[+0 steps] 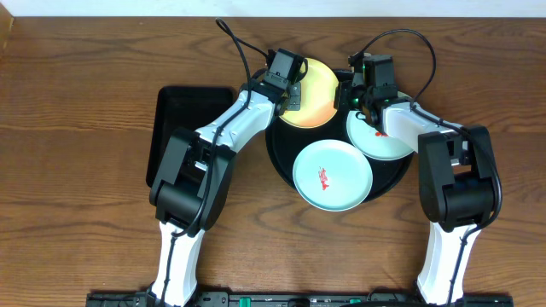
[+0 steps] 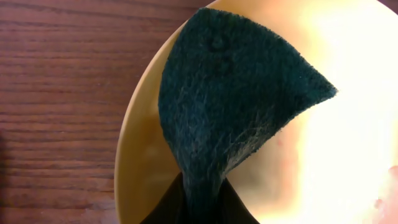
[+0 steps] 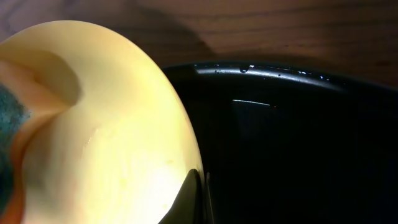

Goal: Clean dirty plates on tray and stack at the side
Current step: 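Scrub the yellow plate with the sponge while the right gripper holds it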

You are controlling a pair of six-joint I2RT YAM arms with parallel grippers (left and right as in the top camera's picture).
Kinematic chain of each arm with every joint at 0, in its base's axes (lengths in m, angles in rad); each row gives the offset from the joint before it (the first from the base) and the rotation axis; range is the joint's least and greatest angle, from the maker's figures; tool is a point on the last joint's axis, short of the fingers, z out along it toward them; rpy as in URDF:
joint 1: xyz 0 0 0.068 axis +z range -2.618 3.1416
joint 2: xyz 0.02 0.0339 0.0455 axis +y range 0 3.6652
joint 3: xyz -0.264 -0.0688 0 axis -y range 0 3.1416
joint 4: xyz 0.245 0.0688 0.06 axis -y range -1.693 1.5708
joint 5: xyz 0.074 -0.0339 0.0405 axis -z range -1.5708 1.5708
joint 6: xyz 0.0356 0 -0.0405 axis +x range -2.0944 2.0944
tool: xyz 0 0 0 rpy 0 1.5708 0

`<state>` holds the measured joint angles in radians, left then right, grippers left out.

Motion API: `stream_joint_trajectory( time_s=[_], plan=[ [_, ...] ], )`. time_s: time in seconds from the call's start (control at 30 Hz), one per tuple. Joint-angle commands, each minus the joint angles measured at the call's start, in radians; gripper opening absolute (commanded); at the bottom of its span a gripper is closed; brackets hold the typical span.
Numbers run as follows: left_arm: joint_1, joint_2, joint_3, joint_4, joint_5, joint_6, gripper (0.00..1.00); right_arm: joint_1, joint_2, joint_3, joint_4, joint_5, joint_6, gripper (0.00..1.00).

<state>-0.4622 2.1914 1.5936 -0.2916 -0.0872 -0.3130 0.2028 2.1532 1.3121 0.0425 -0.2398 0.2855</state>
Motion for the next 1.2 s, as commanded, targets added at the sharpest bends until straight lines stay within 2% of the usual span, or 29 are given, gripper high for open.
stream_joint_trajectory(
  time_s=[0.0, 0.27, 0.43, 0.53, 0.7, 0.93, 1.17],
  plan=[
    [-0.011, -0.032, -0.003, -0.007, -0.018, 0.03, 0.07, 0.002, 0.026, 0.016, -0.005, 0.025, 0.013, 0.01],
    [-0.097, -0.029, -0.006, -0.008, 0.024, 0.051, 0.08, 0.002, 0.026, 0.016, -0.005, 0.025, 0.013, 0.01],
    [-0.106, -0.023, -0.006, -0.018, 0.024, 0.05, 0.07, 0.002, 0.026, 0.016, -0.005, 0.025, 0.013, 0.01],
    [-0.094, -0.023, -0.006, -0.018, 0.018, 0.05, 0.07, 0.002, 0.026, 0.016, -0.005, 0.025, 0.013, 0.01],
    [-0.061, -0.023, -0.006, -0.018, -0.085, 0.05, 0.07, 0.002, 0.026, 0.016, -0.005, 0.025, 0.013, 0.01],
    [0.011, -0.023, -0.006, -0.018, -0.089, 0.05, 0.07, 0.002, 0.026, 0.016, -0.005, 0.025, 0.013, 0.01],
    [-0.024, -0.023, -0.006, -0.023, 0.059, 0.051, 0.07, 0.002, 0.026, 0.016, -0.005, 0.025, 0.013, 0.01]
  ],
)
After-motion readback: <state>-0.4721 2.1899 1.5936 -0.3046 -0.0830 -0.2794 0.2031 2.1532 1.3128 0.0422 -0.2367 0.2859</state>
